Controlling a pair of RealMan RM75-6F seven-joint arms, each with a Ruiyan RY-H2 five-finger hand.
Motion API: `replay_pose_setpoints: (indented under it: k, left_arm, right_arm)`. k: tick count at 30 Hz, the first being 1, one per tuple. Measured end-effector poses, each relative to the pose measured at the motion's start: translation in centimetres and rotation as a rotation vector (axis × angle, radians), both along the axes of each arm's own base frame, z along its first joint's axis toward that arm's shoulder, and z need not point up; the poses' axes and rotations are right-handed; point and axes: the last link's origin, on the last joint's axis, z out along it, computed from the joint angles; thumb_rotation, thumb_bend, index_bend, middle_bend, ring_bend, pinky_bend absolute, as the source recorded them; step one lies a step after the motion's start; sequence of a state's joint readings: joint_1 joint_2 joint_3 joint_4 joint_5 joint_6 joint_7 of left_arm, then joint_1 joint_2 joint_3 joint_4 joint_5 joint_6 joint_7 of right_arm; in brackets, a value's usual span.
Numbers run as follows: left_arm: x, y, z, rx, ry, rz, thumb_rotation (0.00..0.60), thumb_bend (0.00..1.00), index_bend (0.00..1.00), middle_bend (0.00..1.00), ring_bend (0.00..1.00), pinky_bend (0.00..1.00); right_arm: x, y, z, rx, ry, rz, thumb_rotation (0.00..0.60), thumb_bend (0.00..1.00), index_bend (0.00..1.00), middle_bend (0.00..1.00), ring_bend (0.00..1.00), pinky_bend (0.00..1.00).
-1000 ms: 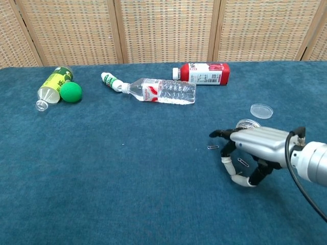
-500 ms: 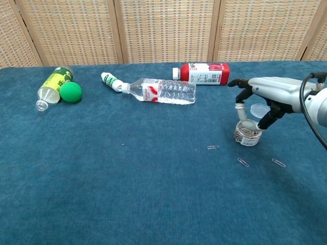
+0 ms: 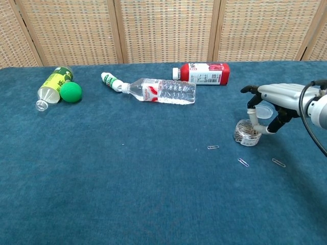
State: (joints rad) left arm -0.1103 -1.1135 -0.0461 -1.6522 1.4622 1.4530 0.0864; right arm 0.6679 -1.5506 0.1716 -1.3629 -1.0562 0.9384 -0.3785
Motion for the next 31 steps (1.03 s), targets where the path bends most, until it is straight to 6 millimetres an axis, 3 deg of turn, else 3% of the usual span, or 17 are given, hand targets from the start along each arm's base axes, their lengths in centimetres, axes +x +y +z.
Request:
replay_pose_setpoints:
  k: [2,4,19,21,25,28,31]
  left_arm:
    - [0.0,0.0,0.0,-0.001,-0.001,0.000,0.600,0.00,0.00,0.00,0.00,0.00]
    - [0.0,0.0,0.0,0.000,-0.002,-0.001,0.600,0.00,0.00,0.00,0.00,0.00]
    - [0.1,-0.1,0.1,0.001,-0.006,-0.005,0.600,0.00,0.00,0.00,0.00,0.00]
    - [0.1,-0.1,0.1,0.001,-0.001,-0.007,0.600,0.00,0.00,0.00,0.00,0.00]
    - [0.2,-0.2,0.0,-0.001,0.016,-0.016,0.600,0.00,0.00,0.00,0.00,0.00]
    - [0.3,-0.4,0.0,0.007,0.022,-0.027,0.600,0.00,0.00,0.00,0.00,0.00]
    - [0.5,-0.6,0.2,0.018,0.024,-0.040,0.600,0.00,0.00,0.00,0.00,0.00]
  right_arm:
    - [0.0,-0.1,0.0,-0.006,0.007,-0.002,0.600,0.19,0.59,0.00,0.00,0.04]
    - [-0.1,-0.2,0.0,-0.014,0.014,-0.006,0.600,0.13,0.55,0.00,0.00,0.04]
    - [1.2,-0.1,1.4,-0.067,-0.017,0.014,0.600,0.13,0.47,0.00,0.00,0.04]
    - [1.4,0.2,2.2,-0.078,-0.036,0.024,0.600,0.12,0.43,0.00,0.00,0.04]
    - [1.3,1.5,4.5,-0.118,-0.089,0.042,0.600,0.01,0.22,0.00,0.00,0.00]
    - [0.1,3.1,6.7,-0.160,-0.115,0.054,0.600,0.00,0.08,0.00,0.00,0.00]
    - [-1.9,5.2,8.8,-0.209,-0.131,0.052,0.600,0.00,0.03,0.00,0.00,0.00]
